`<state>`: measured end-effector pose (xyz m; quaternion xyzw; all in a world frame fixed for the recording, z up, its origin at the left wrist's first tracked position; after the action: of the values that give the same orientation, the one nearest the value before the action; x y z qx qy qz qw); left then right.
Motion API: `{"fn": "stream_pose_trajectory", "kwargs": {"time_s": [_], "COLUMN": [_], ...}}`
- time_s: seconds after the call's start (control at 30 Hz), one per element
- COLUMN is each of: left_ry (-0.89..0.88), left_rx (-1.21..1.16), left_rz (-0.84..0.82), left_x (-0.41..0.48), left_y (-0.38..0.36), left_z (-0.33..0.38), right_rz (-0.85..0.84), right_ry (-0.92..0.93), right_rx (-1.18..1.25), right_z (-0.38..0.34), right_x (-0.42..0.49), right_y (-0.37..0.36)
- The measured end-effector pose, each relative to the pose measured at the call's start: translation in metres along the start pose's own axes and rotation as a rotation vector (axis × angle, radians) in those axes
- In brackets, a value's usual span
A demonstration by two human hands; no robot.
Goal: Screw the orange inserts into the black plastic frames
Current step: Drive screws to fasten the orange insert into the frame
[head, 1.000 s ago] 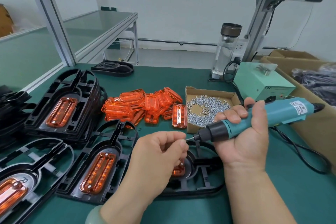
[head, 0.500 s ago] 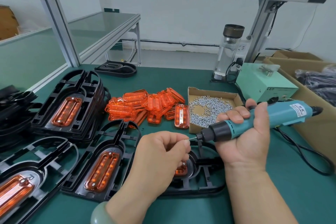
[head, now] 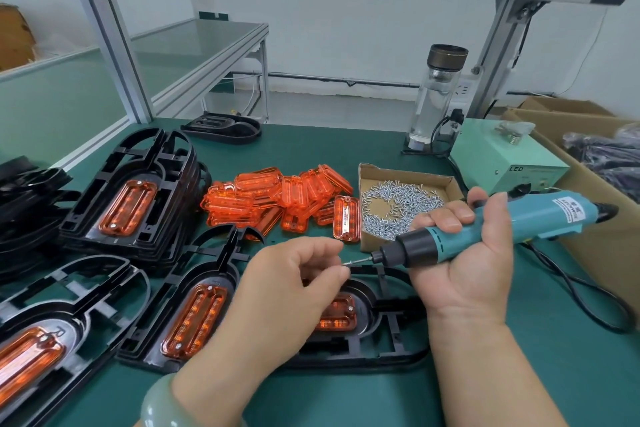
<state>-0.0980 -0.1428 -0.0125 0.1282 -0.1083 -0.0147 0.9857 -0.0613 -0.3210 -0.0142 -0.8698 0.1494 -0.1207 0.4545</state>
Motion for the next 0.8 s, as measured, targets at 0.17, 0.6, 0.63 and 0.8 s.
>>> {"fn": "stream_pose_trajectory", "kwargs": {"time_s": [0.17,0.6,0.63,0.8], "left_ry": [-0.167,0.0,0.007,-0.006], "left_rx": [0.663,0.974,0.973,0.899], "left_rz": [-0.069,-0.322,-0.332,-0.364], "left_x": [0.0,0.005,0.005,0.011], "left_y": [0.023,0.024,0.025,0.014], "left_z": [-0.001,-0.018,-0.019,-0.023], "right_rz": [0.026,0.04,0.041,0.025], "right_ry": [0.007,-0.003,-0.003,-0.018], "right_rx": [-0.038,-0.085,-0.089,-0.129], "right_z": [-0.002,-0.003,-0.003,0.002], "right_x": [0.002,0.001,0.001,-0.002], "right_y": [0.003,0.003,0.002,-0.001]}}
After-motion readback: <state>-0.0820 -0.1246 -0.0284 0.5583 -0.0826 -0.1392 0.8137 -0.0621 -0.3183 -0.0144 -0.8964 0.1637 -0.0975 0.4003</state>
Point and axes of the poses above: each hand's wrist, its own x-axis towards the middle knuckle, its own y-axis out of the back of the hand, z = x × y, the point moved 3 cm from there along x, towards the middle knuckle, and after that the axes turned 12 degrees about -x, right-handed, at the moved point
